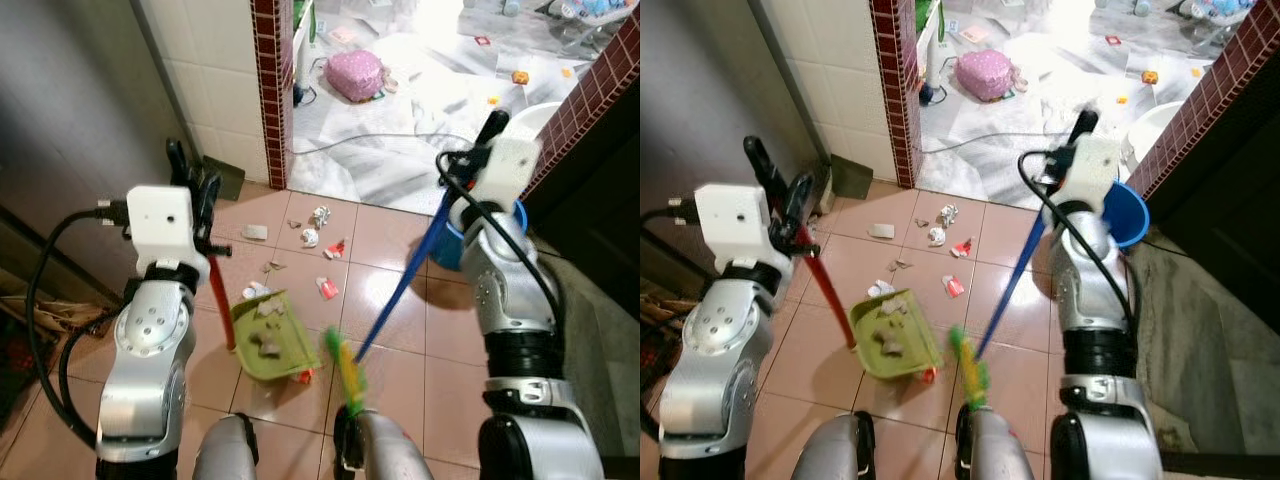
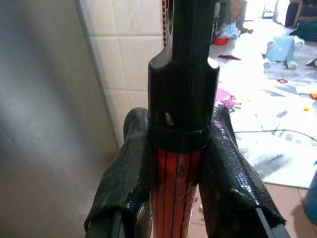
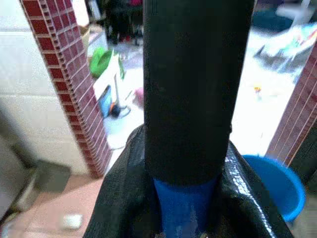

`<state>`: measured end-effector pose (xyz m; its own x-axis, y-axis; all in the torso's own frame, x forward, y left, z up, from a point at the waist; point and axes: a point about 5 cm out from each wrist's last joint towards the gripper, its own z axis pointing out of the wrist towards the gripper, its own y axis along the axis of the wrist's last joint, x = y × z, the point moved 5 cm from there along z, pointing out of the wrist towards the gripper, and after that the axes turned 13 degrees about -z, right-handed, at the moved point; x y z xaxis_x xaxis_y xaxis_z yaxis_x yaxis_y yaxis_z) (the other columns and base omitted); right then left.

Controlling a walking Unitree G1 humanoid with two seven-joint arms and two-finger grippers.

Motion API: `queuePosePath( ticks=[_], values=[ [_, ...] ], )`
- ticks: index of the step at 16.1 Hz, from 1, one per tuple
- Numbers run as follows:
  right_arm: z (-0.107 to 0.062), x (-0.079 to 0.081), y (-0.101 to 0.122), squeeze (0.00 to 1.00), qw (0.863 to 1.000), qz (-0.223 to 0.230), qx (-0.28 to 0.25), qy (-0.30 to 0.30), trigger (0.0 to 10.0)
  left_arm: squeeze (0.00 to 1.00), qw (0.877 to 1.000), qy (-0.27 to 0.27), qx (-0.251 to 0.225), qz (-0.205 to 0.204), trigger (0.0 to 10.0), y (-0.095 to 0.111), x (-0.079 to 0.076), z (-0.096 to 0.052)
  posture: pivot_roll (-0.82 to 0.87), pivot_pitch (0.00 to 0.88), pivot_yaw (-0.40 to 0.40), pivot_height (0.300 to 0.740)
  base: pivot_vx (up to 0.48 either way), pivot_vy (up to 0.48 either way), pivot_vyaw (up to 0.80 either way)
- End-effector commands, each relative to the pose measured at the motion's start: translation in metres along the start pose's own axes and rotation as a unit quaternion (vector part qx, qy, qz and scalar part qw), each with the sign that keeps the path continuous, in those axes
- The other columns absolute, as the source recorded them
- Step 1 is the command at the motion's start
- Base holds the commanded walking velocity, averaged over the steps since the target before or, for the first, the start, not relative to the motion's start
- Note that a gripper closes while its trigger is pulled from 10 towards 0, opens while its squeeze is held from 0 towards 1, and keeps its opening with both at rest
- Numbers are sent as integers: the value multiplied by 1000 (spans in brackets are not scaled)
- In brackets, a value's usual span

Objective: Sweep floor

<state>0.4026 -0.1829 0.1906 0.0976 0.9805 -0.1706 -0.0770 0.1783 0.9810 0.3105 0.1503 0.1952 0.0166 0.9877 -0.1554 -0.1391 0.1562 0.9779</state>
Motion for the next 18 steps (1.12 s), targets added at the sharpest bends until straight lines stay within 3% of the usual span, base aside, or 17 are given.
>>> queuePosePath(
  ticks=[1, 4, 5, 8, 14, 18],
  values=[
    [0, -6, 24, 0, 998, -35, -52, -14, 10000, 0, 999, -14, -39, -6, 10000, 20, -6, 0, -9, 169, -6, 740, 0, 0, 0],
    [-6, -5, 18, 0, 996, -66, -57, -17, 10000, 0, 998, -33, -39, -19, 10000, 20, -14, 3, -14, 165, -6, 740, 0, 0, 0],
    [-12, -3, 5, 0, 997, -67, -40, -16, 10000, 0, 998, -40, -37, -21, 10000, 19, -17, 4, -17, 164, -6, 740, 0, 0, -475],
    [-16, -3, -9, 0, 997, -68, -24, -18, 10000, 0, 998, -46, -34, -24, 10000, 17, -20, 6, -23, 151, 2, 740, 0, 0, -800],
    [-15, -8, -15, 0, 997, -77, -16, -20, 10000, 0, 998, -52, -33, -29, 10000, 15, -24, 8, -27, 150, -1, 740, 0, 0, -800],
    [-16, -7, -19, 0, 997, -81, -11, -16, 10000, 0, 998, -52, -31, -29, 10000, 13, -23, 7, -26, 154, -4, 740, 0, -241, -800]
  ],
)
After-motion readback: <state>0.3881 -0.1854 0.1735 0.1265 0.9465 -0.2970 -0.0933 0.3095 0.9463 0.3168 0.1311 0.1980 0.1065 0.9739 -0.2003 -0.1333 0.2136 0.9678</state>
